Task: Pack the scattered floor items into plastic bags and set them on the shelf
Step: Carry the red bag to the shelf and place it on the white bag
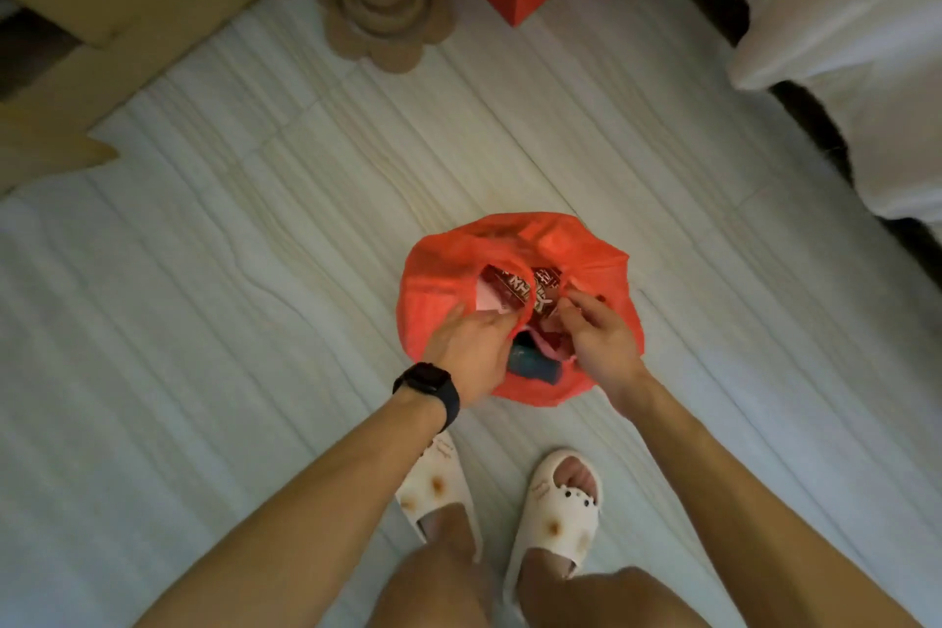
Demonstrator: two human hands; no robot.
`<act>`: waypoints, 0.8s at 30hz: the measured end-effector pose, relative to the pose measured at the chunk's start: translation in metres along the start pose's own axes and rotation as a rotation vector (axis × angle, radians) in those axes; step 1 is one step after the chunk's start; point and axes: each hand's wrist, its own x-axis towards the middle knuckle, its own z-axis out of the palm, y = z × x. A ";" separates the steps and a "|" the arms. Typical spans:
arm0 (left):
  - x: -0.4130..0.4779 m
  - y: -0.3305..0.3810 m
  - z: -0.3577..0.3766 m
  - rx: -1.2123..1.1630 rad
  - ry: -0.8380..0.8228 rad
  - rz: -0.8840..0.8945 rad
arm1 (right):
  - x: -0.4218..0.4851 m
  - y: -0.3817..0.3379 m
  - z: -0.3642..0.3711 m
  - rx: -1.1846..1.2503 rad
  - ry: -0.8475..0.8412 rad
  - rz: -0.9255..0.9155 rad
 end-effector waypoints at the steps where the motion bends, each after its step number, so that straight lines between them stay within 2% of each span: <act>1: -0.011 0.013 -0.016 -0.164 -0.042 -0.138 | -0.021 -0.011 -0.003 0.056 -0.048 0.044; 3: -0.036 0.040 -0.048 -0.548 -0.016 -0.385 | -0.063 -0.036 -0.010 0.130 -0.152 0.096; 5: -0.062 0.067 -0.087 -0.922 -0.001 -0.557 | -0.107 -0.064 -0.019 0.137 -0.216 0.098; 7: -0.091 0.085 -0.131 -1.181 0.003 -0.684 | -0.144 -0.092 -0.031 0.165 -0.226 0.128; 9: -0.125 0.094 -0.177 -1.343 0.039 -0.770 | -0.177 -0.120 -0.044 0.246 -0.224 0.180; 12: -0.180 0.106 -0.240 -1.440 0.025 -0.813 | -0.235 -0.166 -0.060 0.290 -0.287 0.186; 14: -0.218 0.121 -0.279 -1.468 -0.011 -0.782 | -0.279 -0.196 -0.063 0.295 -0.319 0.174; 17: -0.285 0.137 -0.338 -1.558 0.057 -0.749 | -0.359 -0.242 -0.060 0.284 -0.346 0.166; 24: -0.461 0.145 -0.471 -1.544 0.176 -0.648 | -0.531 -0.345 0.009 0.258 -0.610 0.068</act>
